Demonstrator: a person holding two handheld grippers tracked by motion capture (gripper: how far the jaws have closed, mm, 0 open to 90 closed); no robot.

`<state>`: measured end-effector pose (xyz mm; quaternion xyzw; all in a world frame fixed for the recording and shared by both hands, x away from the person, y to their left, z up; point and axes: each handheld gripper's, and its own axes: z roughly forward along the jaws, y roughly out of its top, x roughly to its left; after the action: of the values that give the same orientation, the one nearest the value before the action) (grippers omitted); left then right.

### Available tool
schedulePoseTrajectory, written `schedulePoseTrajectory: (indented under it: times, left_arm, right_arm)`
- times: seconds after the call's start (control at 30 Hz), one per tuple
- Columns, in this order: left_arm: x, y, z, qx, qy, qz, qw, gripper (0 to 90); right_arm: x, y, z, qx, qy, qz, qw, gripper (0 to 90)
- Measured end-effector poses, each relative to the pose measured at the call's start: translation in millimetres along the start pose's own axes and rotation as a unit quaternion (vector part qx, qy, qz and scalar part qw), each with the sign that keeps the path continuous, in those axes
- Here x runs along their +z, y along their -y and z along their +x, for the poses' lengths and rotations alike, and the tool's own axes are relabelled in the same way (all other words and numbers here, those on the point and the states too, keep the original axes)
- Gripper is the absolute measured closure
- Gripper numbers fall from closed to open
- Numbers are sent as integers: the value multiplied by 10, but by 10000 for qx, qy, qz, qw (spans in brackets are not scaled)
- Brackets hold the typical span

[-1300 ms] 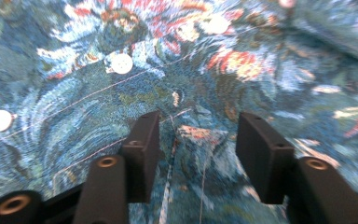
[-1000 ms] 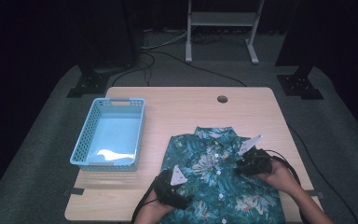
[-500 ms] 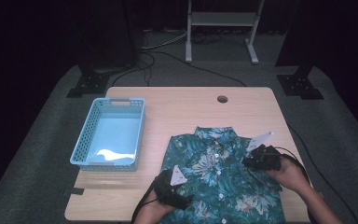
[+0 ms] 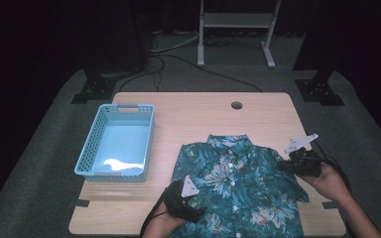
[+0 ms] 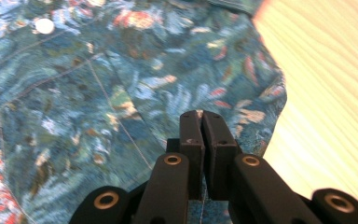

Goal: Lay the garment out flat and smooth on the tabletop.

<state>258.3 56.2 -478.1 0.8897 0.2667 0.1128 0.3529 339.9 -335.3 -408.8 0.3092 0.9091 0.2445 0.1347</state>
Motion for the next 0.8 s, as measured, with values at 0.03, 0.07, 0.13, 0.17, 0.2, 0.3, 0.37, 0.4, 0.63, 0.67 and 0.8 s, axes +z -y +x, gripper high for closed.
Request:
schedulePoseTrajectory:
  times: [0.03,0.07,0.13,0.17,0.2,0.3,0.37,0.4,0.63,0.67,0.8]
  left_arm:
    - [0,0,0,-1,-1,2,10000,127]
    - [0,-1,0,-1,-1,4,10000,127]
    - [0,-1,0,2,-2,6,10000,127]
    - [0,-1,0,2,-2,7,10000,127]
    - [0,-1,0,0,-2,7,10000,127]
    - [0,-3,0,3,-3,14,10000,127]
    - [0,-2,0,2,-2,10,10000,127]
    - [0,-2,0,2,-1,9,10000,127]
    - [2,-4,-4,-7,-5,16,10000,124]
    - [1,-4,-3,-5,-8,16,10000,123]
    - [2,-4,-4,-7,-11,15,10000,123]
  right_arm:
    - [-12,16,-17,45,22,-13,10000,882]
    - [-27,39,-45,81,39,-31,10000,882]
    - [-56,87,-97,204,105,-50,9997,882]
    - [-68,113,-126,272,111,-66,9995,883]
    - [-79,139,-152,319,136,-67,9994,882]
    - [-118,212,-221,494,179,-112,9986,865]
    - [-156,250,-244,574,285,-172,9978,812]
    - [-182,265,-248,595,342,-207,9974,793]
    - [-355,339,-244,642,441,-383,9962,756]
    - [-368,346,-241,623,434,-379,9964,755]
    - [-355,367,-198,613,261,-410,9969,728]
